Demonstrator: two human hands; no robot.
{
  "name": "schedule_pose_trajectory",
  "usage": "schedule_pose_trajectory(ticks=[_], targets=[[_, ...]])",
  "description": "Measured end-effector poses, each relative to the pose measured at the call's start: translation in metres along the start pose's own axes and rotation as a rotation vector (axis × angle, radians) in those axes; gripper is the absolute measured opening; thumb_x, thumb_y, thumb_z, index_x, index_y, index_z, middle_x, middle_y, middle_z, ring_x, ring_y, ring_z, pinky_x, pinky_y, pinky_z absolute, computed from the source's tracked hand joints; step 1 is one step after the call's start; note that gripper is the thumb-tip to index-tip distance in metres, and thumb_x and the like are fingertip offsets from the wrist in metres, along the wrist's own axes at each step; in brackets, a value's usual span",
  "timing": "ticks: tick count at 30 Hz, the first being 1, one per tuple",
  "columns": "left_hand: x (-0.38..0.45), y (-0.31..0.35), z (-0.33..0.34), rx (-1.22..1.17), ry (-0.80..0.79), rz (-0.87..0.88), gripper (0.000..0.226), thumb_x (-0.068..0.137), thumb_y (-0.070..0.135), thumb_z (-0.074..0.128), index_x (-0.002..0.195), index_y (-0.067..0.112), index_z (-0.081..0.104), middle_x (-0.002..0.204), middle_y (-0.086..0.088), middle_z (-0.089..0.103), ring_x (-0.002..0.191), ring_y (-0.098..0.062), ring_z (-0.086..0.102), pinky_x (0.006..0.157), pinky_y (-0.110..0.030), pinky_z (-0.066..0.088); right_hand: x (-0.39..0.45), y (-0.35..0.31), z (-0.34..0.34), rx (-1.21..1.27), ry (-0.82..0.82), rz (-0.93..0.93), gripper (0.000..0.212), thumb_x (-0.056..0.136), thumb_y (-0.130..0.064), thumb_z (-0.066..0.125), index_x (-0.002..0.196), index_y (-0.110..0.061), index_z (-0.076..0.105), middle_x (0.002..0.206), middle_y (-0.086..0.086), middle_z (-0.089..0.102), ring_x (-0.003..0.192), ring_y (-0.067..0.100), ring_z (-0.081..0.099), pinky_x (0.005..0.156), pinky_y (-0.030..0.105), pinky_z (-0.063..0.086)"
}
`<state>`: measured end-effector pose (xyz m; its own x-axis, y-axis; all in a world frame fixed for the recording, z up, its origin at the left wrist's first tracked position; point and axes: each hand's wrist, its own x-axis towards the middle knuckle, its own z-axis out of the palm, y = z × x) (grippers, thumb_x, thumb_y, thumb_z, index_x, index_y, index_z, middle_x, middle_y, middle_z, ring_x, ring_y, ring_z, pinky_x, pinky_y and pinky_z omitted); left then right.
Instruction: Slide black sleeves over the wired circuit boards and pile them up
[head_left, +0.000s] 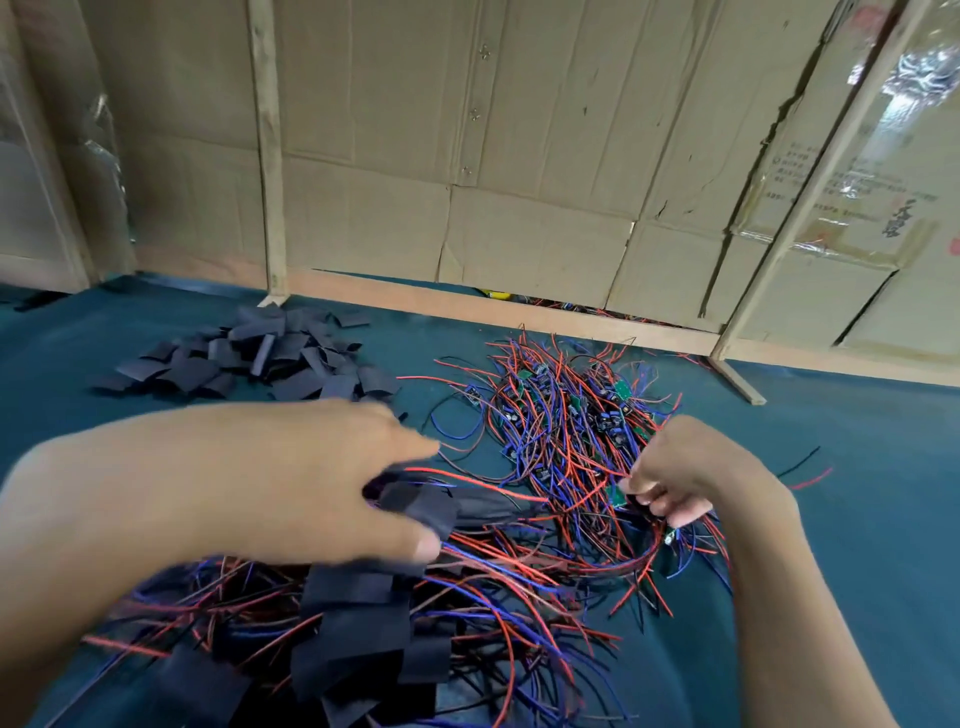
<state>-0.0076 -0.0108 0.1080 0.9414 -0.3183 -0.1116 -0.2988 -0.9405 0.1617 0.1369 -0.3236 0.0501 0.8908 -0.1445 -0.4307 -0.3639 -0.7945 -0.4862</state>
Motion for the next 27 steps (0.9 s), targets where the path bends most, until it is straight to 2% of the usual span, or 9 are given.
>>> schedule_pose_trajectory(ticks=[3, 5, 7, 11, 17, 19, 20, 24, 27], targets=[[0.009, -0.024, -0.014, -0.107, 0.159, -0.088, 0.078, 0.067, 0.084, 0.039, 0.138, 0.053, 0.041, 0.132, 0.025, 0.051, 0.122, 0.001, 0.048, 0.096, -0.016, 0.032, 0.006, -0.002, 0.004, -0.04, 0.039, -0.058, 0.027, 0.078, -0.013, 0.086, 0.078, 0.003, 0.064, 0.065, 0.014, 0.064, 0.045, 0.025, 0.058, 0.052, 0.028, 0.052], [0.028, -0.057, -0.009, -0.193, 0.325, -0.134, 0.062, 0.08, 0.072, 0.044, 0.134, 0.044, 0.052, 0.124, 0.017, 0.059, 0.107, -0.002, 0.053, 0.089, -0.02, 0.033, 0.007, -0.006, 0.01, -0.111, 0.06, -0.097, 0.033, 0.073, -0.02, 0.091, 0.082, 0.002, 0.067, 0.076, 0.014, 0.072, 0.053, 0.023, 0.069, 0.051, 0.032, 0.058], [0.049, -0.088, 0.008, -0.167, 0.403, -0.203, 0.052, 0.094, 0.051, 0.052, 0.14, 0.027, 0.053, 0.134, 0.0, 0.058, 0.11, -0.012, 0.054, 0.094, -0.024, 0.037, 0.008, -0.009, 0.016, -0.15, 0.069, -0.112, 0.033, 0.073, -0.017, 0.09, 0.085, 0.003, 0.067, 0.082, 0.017, 0.072, 0.062, 0.025, 0.073, 0.052, 0.037, 0.061], [0.064, -0.13, 0.051, -0.21, 0.238, -0.288, 0.057, 0.098, 0.039, 0.056, 0.15, 0.023, 0.04, 0.151, -0.008, 0.044, 0.135, -0.025, 0.044, 0.107, -0.03, 0.033, 0.009, -0.011, 0.016, -0.123, 0.08, -0.056, 0.031, 0.076, -0.014, 0.087, 0.089, 0.003, 0.064, 0.088, 0.019, 0.069, 0.07, 0.029, 0.072, 0.05, 0.039, 0.06], [0.074, -0.141, 0.07, -0.196, 0.285, -0.096, 0.051, 0.089, 0.05, 0.064, 0.137, 0.037, 0.055, 0.135, 0.002, 0.054, 0.125, -0.014, 0.048, 0.103, -0.019, 0.03, 0.007, -0.011, 0.01, -0.168, 0.035, -0.058, 0.025, 0.076, -0.01, 0.084, 0.086, 0.004, 0.065, 0.084, 0.014, 0.069, 0.064, 0.025, 0.07, 0.052, 0.038, 0.061], [0.079, -0.141, 0.076, -0.14, 0.261, -0.118, 0.046, 0.086, 0.059, 0.063, 0.129, 0.04, 0.061, 0.13, 0.003, 0.054, 0.122, -0.015, 0.049, 0.108, -0.031, 0.036, 0.004, -0.012, 0.007, -0.154, 0.021, -0.08, 0.022, 0.075, -0.008, 0.082, 0.082, 0.005, 0.067, 0.07, 0.014, 0.067, 0.054, 0.023, 0.067, 0.052, 0.035, 0.06], [0.08, -0.141, 0.078, -0.136, 0.255, -0.144, 0.043, 0.085, 0.062, 0.063, 0.124, 0.043, 0.063, 0.125, 0.004, 0.055, 0.119, -0.015, 0.05, 0.106, -0.036, 0.04, 0.002, -0.013, 0.005, -0.139, 0.006, -0.095, 0.021, 0.074, -0.008, 0.083, 0.083, 0.005, 0.069, 0.067, 0.014, 0.067, 0.052, 0.021, 0.068, 0.051, 0.033, 0.059], [0.085, -0.144, 0.079, -0.124, 0.28, -0.149, 0.029, 0.081, 0.064, 0.064, 0.087, 0.036, 0.063, 0.089, 0.011, 0.059, 0.091, -0.012, 0.053, 0.079, -0.029, 0.041, -0.005, -0.003, -0.014, 0.104, -0.004, -0.165, 0.019, 0.077, -0.009, 0.08, 0.086, 0.003, 0.069, 0.078, 0.015, 0.064, 0.057, 0.024, 0.071, 0.052, 0.032, 0.057], [0.085, -0.146, 0.072, -0.109, 0.233, -0.205, 0.03, 0.08, 0.055, 0.072, 0.086, 0.029, 0.059, 0.09, 0.008, 0.059, 0.088, -0.014, 0.057, 0.077, -0.028, 0.042, -0.006, 0.002, -0.026, 0.405, 0.049, -0.195, 0.016, 0.083, -0.003, 0.074, 0.091, 0.006, 0.064, 0.069, 0.013, 0.055, 0.061, 0.031, 0.072, 0.054, 0.035, 0.059]])
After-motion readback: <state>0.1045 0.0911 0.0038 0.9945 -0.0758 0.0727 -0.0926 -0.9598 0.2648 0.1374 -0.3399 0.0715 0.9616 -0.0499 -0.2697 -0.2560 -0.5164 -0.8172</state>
